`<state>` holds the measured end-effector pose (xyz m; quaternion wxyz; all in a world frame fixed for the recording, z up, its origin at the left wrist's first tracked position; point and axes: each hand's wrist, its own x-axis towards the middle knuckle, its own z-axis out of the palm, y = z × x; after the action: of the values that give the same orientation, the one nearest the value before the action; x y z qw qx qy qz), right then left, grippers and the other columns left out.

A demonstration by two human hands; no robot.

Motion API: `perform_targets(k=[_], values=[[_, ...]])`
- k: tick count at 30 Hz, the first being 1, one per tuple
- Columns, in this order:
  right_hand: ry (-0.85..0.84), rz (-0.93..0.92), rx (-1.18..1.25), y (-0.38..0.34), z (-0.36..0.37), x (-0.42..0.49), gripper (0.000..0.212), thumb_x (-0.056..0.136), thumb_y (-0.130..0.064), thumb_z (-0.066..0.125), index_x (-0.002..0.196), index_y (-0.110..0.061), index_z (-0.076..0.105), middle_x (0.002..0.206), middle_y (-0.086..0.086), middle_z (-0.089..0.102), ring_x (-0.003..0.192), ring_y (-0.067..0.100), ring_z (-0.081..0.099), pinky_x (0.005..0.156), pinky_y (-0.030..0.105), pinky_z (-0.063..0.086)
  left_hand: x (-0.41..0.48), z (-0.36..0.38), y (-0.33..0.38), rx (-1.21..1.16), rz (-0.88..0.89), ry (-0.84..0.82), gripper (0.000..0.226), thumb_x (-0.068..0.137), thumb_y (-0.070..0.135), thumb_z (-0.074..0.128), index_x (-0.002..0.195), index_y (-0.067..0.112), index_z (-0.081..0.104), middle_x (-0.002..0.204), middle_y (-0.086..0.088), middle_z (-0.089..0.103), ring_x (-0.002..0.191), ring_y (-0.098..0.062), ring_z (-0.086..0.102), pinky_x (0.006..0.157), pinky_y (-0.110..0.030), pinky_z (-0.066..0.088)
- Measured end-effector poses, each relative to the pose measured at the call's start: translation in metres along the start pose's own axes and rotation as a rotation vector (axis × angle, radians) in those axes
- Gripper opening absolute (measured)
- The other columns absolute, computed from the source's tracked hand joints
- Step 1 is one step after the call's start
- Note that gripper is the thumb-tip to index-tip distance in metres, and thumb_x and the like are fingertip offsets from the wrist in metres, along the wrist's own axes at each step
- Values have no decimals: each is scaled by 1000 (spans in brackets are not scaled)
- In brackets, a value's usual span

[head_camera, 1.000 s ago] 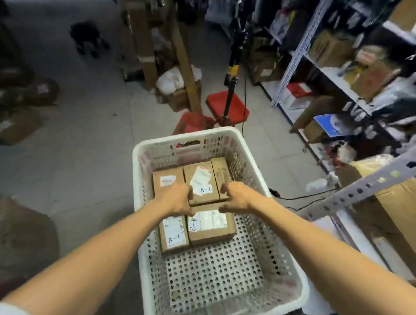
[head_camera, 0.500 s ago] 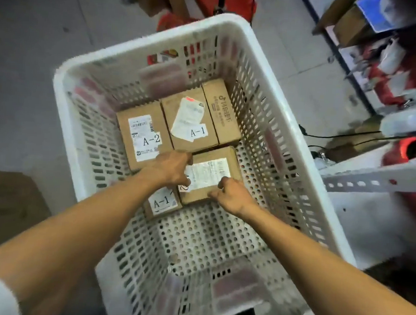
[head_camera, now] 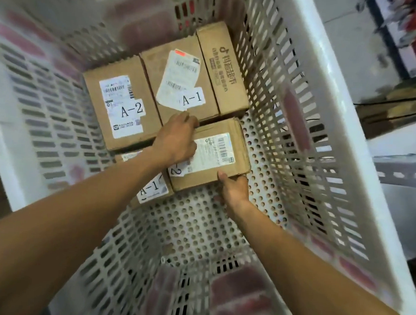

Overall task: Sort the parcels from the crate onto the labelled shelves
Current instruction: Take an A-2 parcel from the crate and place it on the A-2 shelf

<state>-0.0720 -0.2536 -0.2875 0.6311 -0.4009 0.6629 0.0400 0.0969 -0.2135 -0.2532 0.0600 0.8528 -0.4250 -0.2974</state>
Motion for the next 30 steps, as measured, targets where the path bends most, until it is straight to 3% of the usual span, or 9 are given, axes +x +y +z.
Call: perform_targets(k=[7, 11, 14, 16, 20, 24, 30], values=[[130, 8, -2, 4, -16, 15, 43, 93, -11, 54, 135, -15, 45, 125, 8, 60, 115, 28, 57, 102, 46, 44, -14, 18, 7, -90, -115, -211, 64, 75, 19, 67, 132, 12, 38, 126, -13, 35, 120, -35, 34, 100, -45, 35], [-21, -75, -18, 2, -36, 11, 62, 95, -11, 53, 148, -22, 23, 136, 7, 53, 122, 26, 51, 106, 48, 40, -33, 37, 7, -300, -217, -333, 65, 76, 16, 74, 124, 15, 30, 125, -14, 49, 112, -32, 51, 93, -43, 46], [-169, -115, -59, 9, -40, 3, 91, 87, 1, 61, 149, -23, -1, 136, 8, 53, 125, 23, 49, 107, 48, 39, -43, 52, 14, -513, -294, -389, 93, 81, 8, 71, 147, 23, 8, 135, -14, 52, 114, -30, 57, 94, -39, 48], [-193, -125, -62, 15, -40, 2, 101, 84, 6, 62, 149, -22, -10, 137, 9, 51, 127, 23, 47, 108, 48, 38, -46, 56, 16, -602, -326, -417, 105, 83, 3, 67, 150, 30, -9, 141, -12, 48, 119, -29, 55, 93, -35, 47], [-235, -72, -22, 7, -42, -5, 97, 83, 14, 56, 148, -31, 1, 134, 8, 53, 126, 25, 48, 104, 52, 41, -52, 51, 20, -704, -341, -424, 112, 79, 3, 71, 149, 37, -10, 145, -8, 43, 125, -27, 48, 95, -33, 43], [-289, -72, -158, -14, -62, -37, 100, 79, 20, 55, 148, -33, 7, 131, 8, 56, 123, 25, 50, 101, 54, 43, -82, 34, 37, -856, -353, -362, 122, 73, -5, 75, 150, 34, -11, 144, -9, 43, 130, -28, 44, 106, -47, 40], [-357, -232, -375, -87, -82, -114, 98, 78, 19, 58, 150, -22, 5, 134, 11, 54, 128, 26, 46, 109, 48, 36, -130, -32, 72, -945, -299, -179, 129, 70, -5, 76, 147, 29, -22, 149, -8, 36, 137, -24, 34, 114, -43, 30]])
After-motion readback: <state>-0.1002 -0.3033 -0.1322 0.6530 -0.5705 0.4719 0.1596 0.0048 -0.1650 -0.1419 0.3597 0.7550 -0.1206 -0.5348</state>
